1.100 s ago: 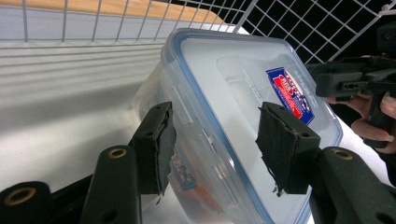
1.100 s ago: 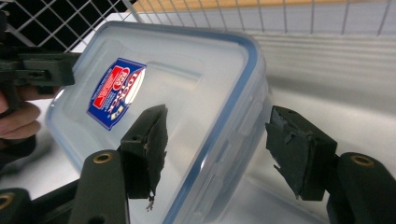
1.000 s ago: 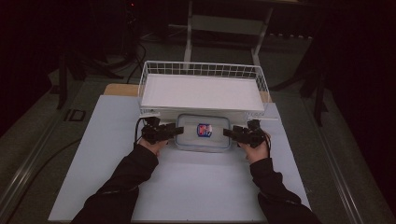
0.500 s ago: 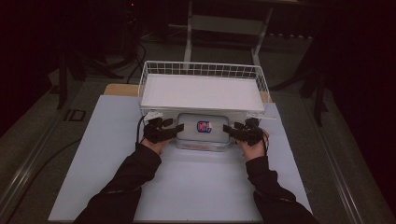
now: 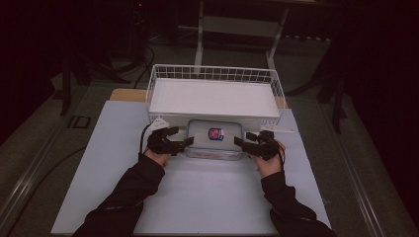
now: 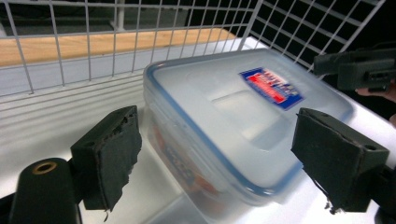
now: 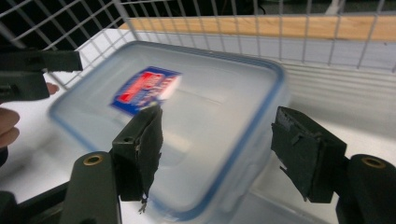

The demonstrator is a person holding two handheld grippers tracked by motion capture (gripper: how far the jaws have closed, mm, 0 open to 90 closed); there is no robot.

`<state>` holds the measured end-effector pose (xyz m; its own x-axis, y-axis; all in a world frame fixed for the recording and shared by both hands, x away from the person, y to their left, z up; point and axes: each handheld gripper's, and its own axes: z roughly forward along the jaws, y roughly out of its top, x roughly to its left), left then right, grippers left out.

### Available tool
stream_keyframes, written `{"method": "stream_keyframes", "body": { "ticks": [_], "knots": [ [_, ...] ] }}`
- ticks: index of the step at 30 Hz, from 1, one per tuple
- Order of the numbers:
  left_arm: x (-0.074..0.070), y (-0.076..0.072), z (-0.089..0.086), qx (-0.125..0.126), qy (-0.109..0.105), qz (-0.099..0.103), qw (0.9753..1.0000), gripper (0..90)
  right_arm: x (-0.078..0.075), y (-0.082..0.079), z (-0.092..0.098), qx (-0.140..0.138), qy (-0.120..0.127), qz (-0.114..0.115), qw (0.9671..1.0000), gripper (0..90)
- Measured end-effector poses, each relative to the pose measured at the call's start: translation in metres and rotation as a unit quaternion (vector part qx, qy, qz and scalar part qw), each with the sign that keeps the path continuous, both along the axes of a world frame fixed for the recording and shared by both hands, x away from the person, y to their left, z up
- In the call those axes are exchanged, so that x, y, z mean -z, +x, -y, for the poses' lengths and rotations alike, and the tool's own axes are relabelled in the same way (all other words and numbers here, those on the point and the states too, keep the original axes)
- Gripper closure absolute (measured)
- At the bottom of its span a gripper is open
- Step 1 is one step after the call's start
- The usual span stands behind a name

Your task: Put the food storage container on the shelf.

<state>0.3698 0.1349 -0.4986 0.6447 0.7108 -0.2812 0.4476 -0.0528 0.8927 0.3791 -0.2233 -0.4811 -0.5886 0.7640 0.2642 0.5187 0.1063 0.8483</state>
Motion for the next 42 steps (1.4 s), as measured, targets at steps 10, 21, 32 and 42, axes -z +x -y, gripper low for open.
{"method": "stream_keyframes", "body": {
  "ticks": [10, 21, 32, 42],
  "knots": [
    [-0.018, -0.032, -0.011, 0.031, -0.008, -0.02, 0.9993, 0.0, -0.02, -0.03, -0.019, -0.058, 0.016, 0.016, 0.9981, 34.4],
    [-0.019, -0.071, -0.021, 0.056, 0.0, -0.02, 0.9982, 0.0, -0.008, -0.047, -0.042, -0.098, 0.002, 0.003, 0.9952, 46.3],
    [-0.005, -0.096, -0.017, 0.086, 0.014, -0.028, 0.9958, 0.0, 0.008, -0.056, -0.056, -0.138, -0.019, -0.021, 0.9901, 79.4],
    [0.005, -0.097, -0.014, 0.087, 0.03, -0.025, 0.9954, 0.0, 0.023, -0.046, -0.068, -0.135, -0.066, -0.038, 0.9879, 89.9]
  ]
}}
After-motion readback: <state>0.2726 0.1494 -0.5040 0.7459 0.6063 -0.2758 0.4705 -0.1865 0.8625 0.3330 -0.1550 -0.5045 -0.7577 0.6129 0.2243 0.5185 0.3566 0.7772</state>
